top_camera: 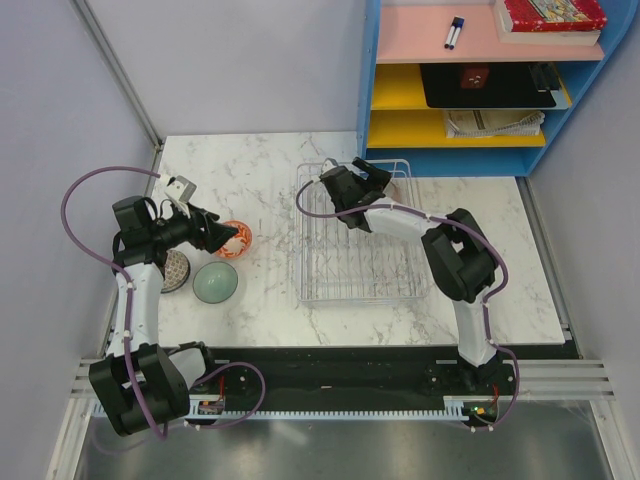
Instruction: Load the bowls into the dish rack
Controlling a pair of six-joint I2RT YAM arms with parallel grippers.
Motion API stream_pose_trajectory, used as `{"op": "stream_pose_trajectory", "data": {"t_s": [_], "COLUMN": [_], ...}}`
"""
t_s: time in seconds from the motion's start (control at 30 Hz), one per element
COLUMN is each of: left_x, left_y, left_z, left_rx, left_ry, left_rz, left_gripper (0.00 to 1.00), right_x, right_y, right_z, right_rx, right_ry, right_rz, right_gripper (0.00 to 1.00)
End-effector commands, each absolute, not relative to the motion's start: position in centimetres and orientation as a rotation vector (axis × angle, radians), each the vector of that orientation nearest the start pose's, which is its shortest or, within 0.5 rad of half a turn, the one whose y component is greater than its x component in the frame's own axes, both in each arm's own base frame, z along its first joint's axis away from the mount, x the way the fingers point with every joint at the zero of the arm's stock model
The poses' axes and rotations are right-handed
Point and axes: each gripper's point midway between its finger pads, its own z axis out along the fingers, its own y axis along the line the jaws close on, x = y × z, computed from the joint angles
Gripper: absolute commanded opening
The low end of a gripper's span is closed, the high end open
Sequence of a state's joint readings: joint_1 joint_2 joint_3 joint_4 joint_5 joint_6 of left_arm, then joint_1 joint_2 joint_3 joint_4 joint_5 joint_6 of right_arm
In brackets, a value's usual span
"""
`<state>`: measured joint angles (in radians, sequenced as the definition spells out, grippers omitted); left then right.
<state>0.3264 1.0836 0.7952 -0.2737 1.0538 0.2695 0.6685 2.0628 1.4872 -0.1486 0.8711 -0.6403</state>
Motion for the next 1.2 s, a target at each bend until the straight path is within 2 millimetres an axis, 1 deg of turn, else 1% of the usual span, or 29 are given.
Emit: {"op": "stream_pose_trajectory", "data": {"t_s": [0.0,0.2,0.27,0.37,0.4,0.43,0.47,0.5,0.53,0.57,0.6,0.63,0.67,0.7,0.73,0.77,0.8,0.87,0.9,0.93,0.97,1.0,1.03,1.1,1.17], "left_x": [30.2,30.3,30.6,31.6,32.2,32.5,32.9,33.2,33.4,33.6,33.7,33.8,33.9,34.0,34.1,34.1,34.2,34.3,34.5,34.5,34.8,34.8,34.9,35.0,35.1], "left_y": [-5.4,-5.2,-4.8,-3.5,-2.5,-2.0,-1.4,-0.3,0.2,0.7,1.5,1.8,2.3,2.9,3.2,3.6,3.9,3.9,4.0,4.1,4.3,4.7,4.7,4.7,4.6], "left_z": [21.9,21.9,21.7,20.9,20.4,20.1,19.4,18.8,18.3,17.8,17.2,16.8,16.5,15.8,15.4,14.8,14.0,13.0,12.7,11.4,11.3,10.5,9.6,9.1,8.6], "left_rx": [0.562,0.561,0.551,0.499,0.461,0.443,0.427,0.392,0.38,0.375,0.356,0.348,0.353,0.341,0.337,0.335,0.327,0.34,0.343,0.333,0.335,0.325,0.321,0.324,0.321], "left_ry": [1.773,1.774,1.785,1.838,1.871,1.888,1.912,1.947,1.967,1.99,2.015,2.031,2.041,2.067,2.081,2.1,2.126,2.152,2.161,2.202,2.209,2.236,2.261,2.277,2.291], "left_rz": [-0.706,-0.686,-0.664,-0.587,-0.524,-0.496,-0.468,-0.408,-0.383,-0.355,-0.313,-0.295,-0.266,-0.233,-0.215,-0.202,-0.197,-0.209,-0.212,-0.229,-0.223,-0.215,-0.228,-0.24,-0.261], "left_gripper": [0.82,0.82,0.82,0.82,0.82,0.82,0.82,0.82,0.83,0.86,0.88,0.92,0.94,0.96,0.97,0.98,0.98,0.98,0.98,0.95,0.92,0.91,0.85,0.8,0.79], "right_x": [48.1,48.2,48.1,47.8,47.7,47.6,46.9,46.5,46.2,45.5,45.0,44.7,43.9,43.3,42.9,42.1,41.4,40.1,39.5,39.1,38.6,38.2,37.9,37.5,37.5], "right_y": [16.9,16.3,16.2,16.5,17.2,17.9,18.1,19.7,20.5,21.1,21.7,22.8,23.0,23.3,23.8,24.3,24.4,24.9,24.8,24.8,25.0,24.9,24.9,24.9,25.0], "right_z": [13.1,13.0,13.3,13.8,14.4,15.1,15.2,16.4,17.3,17.8,19.3,20.4,20.8,22.3,23.4,23.7,25.1,26.2,27.4,27.6,28.0,29.0,28.8,29.0,28.9], "right_rx": [-0.865,-0.855,-0.847,-0.846,-0.857,-0.823,-0.855,-0.877,-0.843,-0.869,-0.861,-0.874,-0.88,-0.876,-0.882,-0.91,-0.901,-0.925,-0.917,-0.924,-0.933,-0.923,-0.93,-0.923,-0.927], "right_ry": [1.944,1.952,1.952,1.962,1.962,1.969,1.997,1.988,1.988,2.0,1.99,1.98,2.001,1.987,1.976,1.983,1.963,1.948,1.926,1.92,1.908,1.887,1.887,1.874,1.871], "right_rz": [-1.028,-1.041,-1.039,-0.99,-0.921,-0.853,-0.815,-0.687,-0.612,-0.552,-0.483,-0.39,-0.345,-0.295,-0.243,-0.183,-0.134,-0.056,-0.029,-0.012,0.018,0.032,0.041,0.061,0.069], "right_gripper": [0.97,0.97,0.97,0.97,0.97,0.97,0.97,0.97,0.97,0.97,0.97,0.97,0.97,0.97,0.97,0.97,0.98,0.98,0.97,0.98,0.98,0.98,0.98,0.98,0.97]}}
